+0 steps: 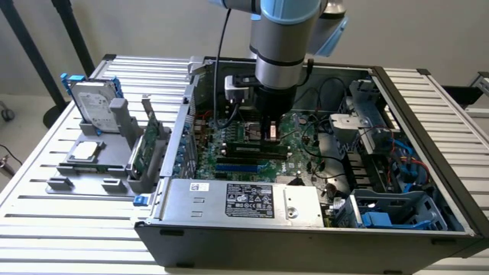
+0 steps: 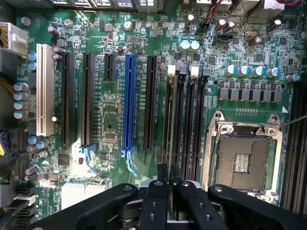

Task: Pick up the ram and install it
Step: 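Insert the ram into the slot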

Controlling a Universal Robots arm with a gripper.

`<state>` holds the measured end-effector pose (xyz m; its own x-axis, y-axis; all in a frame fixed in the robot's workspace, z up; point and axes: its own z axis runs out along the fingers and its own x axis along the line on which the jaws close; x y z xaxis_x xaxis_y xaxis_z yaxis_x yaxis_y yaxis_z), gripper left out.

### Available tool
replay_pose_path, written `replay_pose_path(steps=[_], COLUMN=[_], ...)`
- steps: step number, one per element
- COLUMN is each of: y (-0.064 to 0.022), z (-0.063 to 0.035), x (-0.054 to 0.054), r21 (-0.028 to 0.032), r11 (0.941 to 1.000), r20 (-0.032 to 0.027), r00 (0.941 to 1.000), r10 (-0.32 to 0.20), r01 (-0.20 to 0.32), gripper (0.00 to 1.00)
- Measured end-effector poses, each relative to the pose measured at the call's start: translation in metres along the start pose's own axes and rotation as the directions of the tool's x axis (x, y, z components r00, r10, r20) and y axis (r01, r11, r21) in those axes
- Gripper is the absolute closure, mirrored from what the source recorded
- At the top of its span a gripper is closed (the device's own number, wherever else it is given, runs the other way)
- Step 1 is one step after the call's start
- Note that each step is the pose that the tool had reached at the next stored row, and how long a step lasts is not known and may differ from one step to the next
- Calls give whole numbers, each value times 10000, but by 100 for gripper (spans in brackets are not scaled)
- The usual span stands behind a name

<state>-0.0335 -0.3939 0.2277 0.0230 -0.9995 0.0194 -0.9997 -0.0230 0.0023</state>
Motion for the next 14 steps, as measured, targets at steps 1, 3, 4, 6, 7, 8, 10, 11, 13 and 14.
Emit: replay_pose_path(steps=[1, 3, 4, 6, 7, 8, 10, 11, 13, 14], y=[0, 0, 0, -2, -4, -8, -14, -15, -18, -18], z=[3, 6, 7, 8, 8, 8, 7, 7, 7, 7], x=[0, -1, -2, -3, -3, -3, -3, -2, -3, -3], r21=[0, -1, -1, 0, 0, 0, -4, -3, 0, -1], r11=[10000, 10000, 10000, 10000, 10000, 10000, 10000, 10000, 10000, 10000], r20=[0, -2, -2, 0, 0, 0, -2, -2, -3, -8], r00=[10000, 10000, 10000, 10000, 10000, 10000, 10000, 10000, 10000, 10000], r10=[-1, 0, 0, 1, 1, 0, 2, 2, -5, -11], r01=[1, 0, 0, -1, -1, 0, -2, -2, 5, 11], gripper=[86, 86, 86, 86, 86, 86, 86, 86, 86, 86])
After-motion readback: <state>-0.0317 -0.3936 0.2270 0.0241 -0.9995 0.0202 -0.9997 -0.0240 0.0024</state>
